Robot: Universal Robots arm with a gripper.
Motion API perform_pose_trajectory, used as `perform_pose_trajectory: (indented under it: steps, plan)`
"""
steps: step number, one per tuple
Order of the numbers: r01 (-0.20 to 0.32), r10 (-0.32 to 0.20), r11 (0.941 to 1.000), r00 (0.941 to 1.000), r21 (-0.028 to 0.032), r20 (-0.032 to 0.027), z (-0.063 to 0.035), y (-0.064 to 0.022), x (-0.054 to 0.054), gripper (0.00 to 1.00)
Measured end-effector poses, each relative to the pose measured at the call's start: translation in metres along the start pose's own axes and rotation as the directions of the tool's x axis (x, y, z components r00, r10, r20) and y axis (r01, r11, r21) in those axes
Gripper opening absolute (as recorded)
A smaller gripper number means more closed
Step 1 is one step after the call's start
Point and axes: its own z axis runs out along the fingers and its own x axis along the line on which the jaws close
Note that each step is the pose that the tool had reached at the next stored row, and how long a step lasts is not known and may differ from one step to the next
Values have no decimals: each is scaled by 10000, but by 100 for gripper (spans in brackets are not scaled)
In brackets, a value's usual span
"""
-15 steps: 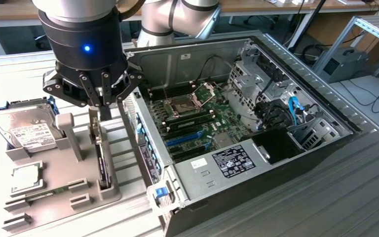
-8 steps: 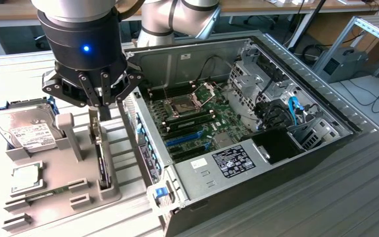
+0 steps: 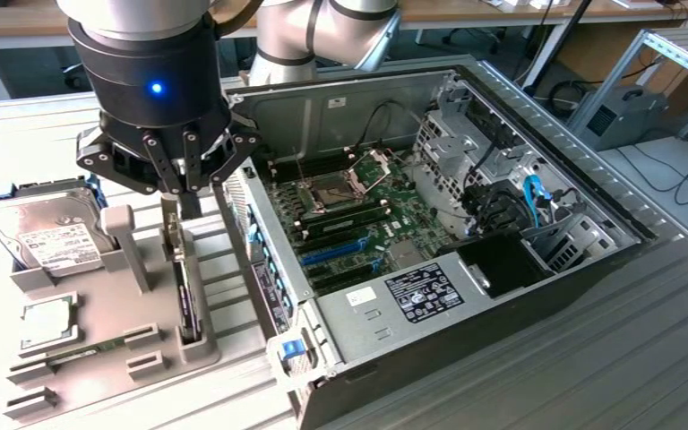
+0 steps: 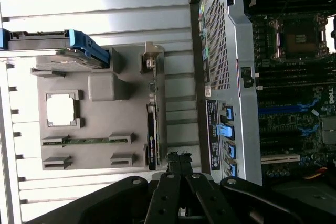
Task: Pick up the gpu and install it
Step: 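Pick up the gpu and move the gpu toward the slot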
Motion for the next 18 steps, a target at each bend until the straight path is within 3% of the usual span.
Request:
perform_pose_trajectory:
  steps: [2, 6, 11, 18]
  plan:
    - [0, 0, 10000, 10000, 0, 0, 0, 0, 0, 17]
    - [0, 0, 10000, 10000, 0, 0, 0, 0, 0, 42]
    - [-1, 1, 10000, 10000, -1, 1, 1, 0, 2, 42]
    - [-1, 1, 10000, 10000, 1, 0, 41, -9, 91, 42]
